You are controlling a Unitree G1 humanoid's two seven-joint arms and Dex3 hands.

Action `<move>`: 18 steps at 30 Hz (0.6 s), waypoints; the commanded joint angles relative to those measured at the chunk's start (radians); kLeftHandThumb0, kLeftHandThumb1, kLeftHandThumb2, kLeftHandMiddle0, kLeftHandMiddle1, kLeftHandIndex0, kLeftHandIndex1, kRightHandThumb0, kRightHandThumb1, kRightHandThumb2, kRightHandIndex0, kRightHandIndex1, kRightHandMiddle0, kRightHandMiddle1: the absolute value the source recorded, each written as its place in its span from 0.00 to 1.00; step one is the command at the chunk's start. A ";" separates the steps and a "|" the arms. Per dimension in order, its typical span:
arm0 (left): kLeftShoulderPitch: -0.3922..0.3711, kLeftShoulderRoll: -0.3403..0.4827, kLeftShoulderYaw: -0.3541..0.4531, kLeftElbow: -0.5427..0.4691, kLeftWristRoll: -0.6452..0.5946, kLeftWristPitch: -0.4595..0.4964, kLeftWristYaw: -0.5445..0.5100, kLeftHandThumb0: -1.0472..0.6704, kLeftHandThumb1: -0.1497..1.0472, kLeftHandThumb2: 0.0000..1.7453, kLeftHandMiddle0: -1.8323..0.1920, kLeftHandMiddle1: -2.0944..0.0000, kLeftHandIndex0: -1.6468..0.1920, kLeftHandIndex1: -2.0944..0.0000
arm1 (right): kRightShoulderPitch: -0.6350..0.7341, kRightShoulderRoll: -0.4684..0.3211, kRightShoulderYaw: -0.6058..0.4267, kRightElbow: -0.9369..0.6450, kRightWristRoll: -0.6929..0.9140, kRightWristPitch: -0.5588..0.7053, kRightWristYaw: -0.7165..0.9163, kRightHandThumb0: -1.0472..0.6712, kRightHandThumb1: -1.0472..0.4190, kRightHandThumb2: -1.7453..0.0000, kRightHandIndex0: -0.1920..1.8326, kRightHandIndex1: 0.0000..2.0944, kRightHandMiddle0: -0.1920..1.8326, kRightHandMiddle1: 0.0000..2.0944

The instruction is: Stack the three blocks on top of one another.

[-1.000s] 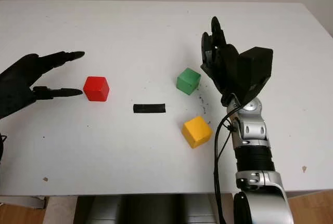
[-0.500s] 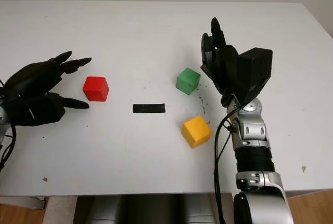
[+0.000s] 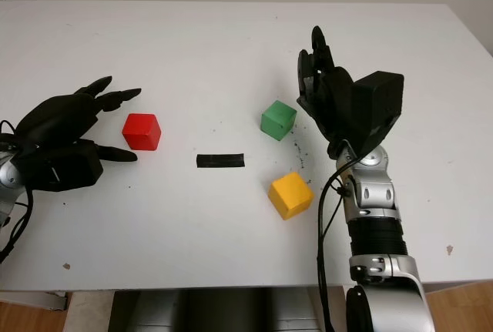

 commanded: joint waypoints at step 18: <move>-0.033 -0.041 -0.001 0.049 -0.083 0.004 -0.032 0.22 0.89 0.03 0.89 0.97 0.58 0.93 | 0.013 -0.012 -0.010 -0.032 0.006 0.000 -0.006 0.16 0.00 0.60 0.00 0.00 0.00 0.00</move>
